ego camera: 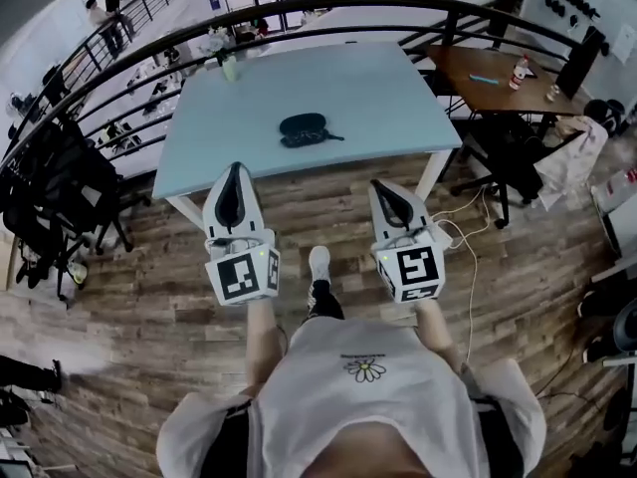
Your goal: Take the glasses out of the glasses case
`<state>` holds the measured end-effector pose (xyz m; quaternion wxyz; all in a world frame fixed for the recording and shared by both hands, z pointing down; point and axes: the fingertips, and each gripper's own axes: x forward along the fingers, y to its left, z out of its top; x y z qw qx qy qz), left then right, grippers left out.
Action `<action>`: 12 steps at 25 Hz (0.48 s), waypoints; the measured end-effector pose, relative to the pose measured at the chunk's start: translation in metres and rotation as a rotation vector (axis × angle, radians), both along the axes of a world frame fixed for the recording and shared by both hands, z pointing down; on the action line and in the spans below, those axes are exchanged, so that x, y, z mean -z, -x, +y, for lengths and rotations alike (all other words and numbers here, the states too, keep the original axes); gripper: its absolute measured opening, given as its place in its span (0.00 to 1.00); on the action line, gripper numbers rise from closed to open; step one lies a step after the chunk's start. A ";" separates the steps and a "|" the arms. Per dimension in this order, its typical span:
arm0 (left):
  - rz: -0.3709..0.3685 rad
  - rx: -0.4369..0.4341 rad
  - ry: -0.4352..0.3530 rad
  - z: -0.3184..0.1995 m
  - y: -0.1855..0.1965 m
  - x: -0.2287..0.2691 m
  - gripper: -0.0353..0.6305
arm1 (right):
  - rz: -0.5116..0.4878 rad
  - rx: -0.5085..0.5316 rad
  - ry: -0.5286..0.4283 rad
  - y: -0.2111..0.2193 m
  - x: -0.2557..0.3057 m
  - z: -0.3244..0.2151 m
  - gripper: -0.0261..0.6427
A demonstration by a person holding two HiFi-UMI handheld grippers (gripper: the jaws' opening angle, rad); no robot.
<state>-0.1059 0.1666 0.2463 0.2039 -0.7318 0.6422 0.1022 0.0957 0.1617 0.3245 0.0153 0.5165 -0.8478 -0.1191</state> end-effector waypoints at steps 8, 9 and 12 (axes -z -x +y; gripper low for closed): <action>-0.016 -0.034 0.023 -0.126 0.020 -0.014 0.08 | 0.056 -0.049 0.007 0.019 -0.012 -0.113 0.05; -0.015 -0.039 0.032 -0.145 0.022 -0.015 0.08 | 0.067 -0.048 0.015 0.023 -0.014 -0.130 0.05; 0.005 -0.064 0.053 -0.201 0.031 -0.017 0.08 | 0.087 -0.040 0.035 0.038 -0.013 -0.184 0.05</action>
